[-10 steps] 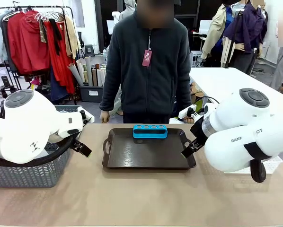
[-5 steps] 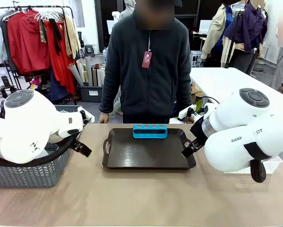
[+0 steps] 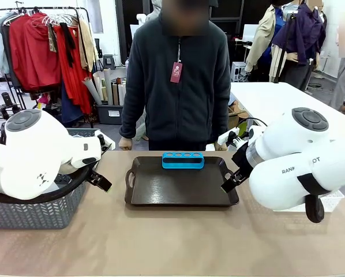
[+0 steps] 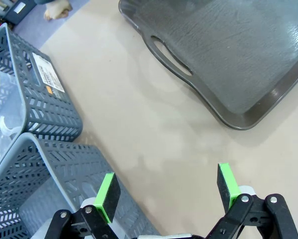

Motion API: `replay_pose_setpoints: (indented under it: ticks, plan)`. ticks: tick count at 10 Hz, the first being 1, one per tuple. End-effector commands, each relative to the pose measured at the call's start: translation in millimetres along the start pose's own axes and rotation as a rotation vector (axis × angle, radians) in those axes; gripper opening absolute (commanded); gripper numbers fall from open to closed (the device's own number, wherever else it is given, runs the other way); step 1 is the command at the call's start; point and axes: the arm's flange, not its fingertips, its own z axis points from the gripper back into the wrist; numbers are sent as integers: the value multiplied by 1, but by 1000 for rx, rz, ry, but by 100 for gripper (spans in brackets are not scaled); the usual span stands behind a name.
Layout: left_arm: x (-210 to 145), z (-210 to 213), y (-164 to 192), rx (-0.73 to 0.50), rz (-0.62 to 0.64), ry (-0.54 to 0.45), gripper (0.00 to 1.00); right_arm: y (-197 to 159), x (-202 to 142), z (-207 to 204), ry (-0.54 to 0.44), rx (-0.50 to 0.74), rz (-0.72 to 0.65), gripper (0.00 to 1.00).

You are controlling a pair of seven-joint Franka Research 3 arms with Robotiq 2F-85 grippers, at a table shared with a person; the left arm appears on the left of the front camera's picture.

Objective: Prepare the laboratory tools.
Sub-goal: Pick up one Small flask and place it on the Handle tray.

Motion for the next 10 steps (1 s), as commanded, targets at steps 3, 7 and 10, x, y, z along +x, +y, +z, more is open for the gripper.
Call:
replay_pose_setpoints:
  ticks: [3,7,10]
  plan:
    - [0,0,1,1,1,0,100,0,0,0,0,0,-1,100]
    - [0,0,1,1,1,0,100,0,0,0,0,0,-1,100]
    - [0,0,1,1,1,0,100,0,0,0,0,0,-1,100]
